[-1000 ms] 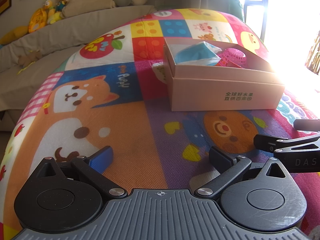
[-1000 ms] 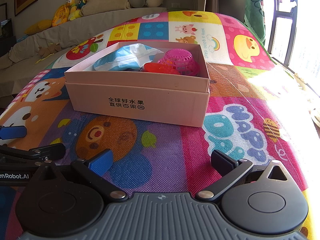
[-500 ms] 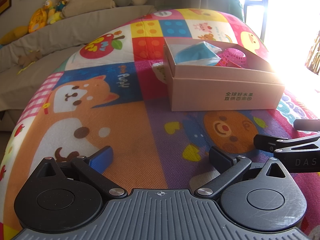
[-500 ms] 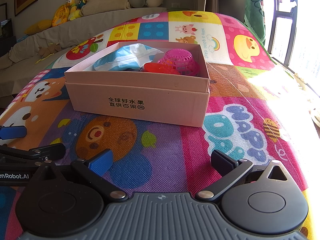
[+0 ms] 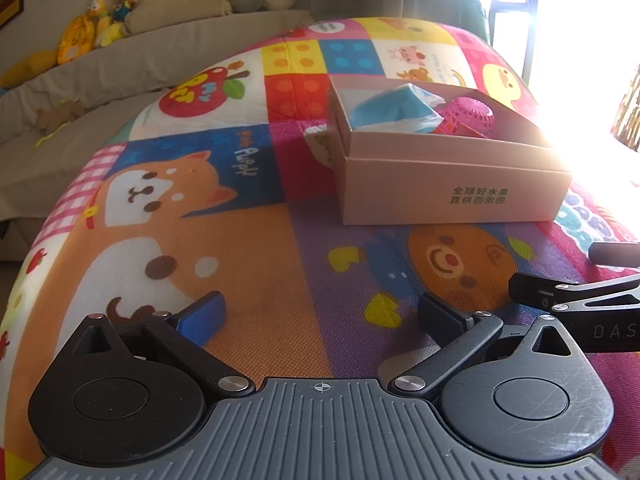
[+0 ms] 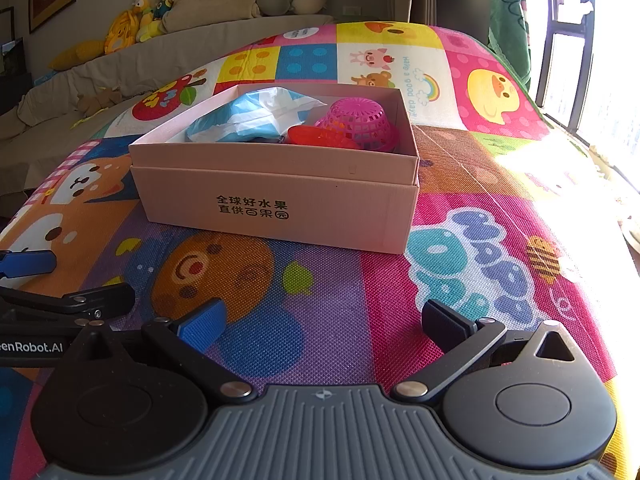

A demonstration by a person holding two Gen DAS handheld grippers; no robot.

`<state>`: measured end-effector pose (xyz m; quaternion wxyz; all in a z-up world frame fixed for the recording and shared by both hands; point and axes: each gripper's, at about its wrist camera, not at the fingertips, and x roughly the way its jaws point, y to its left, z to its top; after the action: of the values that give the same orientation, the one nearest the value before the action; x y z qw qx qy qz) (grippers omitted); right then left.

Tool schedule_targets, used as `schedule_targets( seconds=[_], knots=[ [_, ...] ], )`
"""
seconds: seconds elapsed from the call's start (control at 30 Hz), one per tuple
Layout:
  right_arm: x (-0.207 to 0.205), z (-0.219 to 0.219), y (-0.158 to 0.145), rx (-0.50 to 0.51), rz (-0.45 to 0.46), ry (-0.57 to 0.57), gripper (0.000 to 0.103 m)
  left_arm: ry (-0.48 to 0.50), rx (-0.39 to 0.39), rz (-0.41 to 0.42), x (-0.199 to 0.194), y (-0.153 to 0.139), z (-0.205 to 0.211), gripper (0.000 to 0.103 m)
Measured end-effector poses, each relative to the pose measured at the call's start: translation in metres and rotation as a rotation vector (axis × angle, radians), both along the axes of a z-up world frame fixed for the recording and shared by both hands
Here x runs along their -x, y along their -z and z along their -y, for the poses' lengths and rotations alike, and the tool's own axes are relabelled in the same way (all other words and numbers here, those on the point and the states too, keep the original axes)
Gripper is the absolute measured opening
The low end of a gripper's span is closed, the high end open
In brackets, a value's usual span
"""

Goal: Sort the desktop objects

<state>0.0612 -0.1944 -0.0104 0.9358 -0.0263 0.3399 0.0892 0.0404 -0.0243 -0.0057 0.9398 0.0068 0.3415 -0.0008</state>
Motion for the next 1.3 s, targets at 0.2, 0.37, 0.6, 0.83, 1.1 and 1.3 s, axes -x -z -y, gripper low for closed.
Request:
schedule_targets(
  seconds=[0.2, 0.37, 0.6, 0.83, 1.1, 1.3],
  knots=[
    [0.0, 0.0, 0.0, 0.0, 0.0, 0.0, 0.103, 0.001, -0.004, 0.0, 0.0, 0.0, 0.0, 0.103],
    [-0.001, 0.0, 0.0, 0.003, 0.0, 0.0, 0.103, 0.0, 0.036, 0.004, 0.001, -0.002, -0.005, 0.103],
    [-0.001, 0.0, 0.0, 0.002, 0.0, 0.0, 0.103, -0.005, 0.014, -0.042, -0.002, -0.005, -0.004, 0.103],
    [0.0, 0.0, 0.0, 0.002, 0.001, 0.0, 0.103, -0.006, 0.043, -0.033, -0.001, -0.005, -0.01, 0.103],
    [-0.001, 0.0, 0.0, 0.002, 0.001, 0.0, 0.103, -0.017, 0.027, -0.02, 0.001, -0.004, -0.006, 0.103],
    [-0.001, 0.0, 0.0, 0.002, 0.001, 0.001, 0.103, -0.016, 0.027, -0.02, 0.001, -0.003, -0.006, 0.103]
  ],
)
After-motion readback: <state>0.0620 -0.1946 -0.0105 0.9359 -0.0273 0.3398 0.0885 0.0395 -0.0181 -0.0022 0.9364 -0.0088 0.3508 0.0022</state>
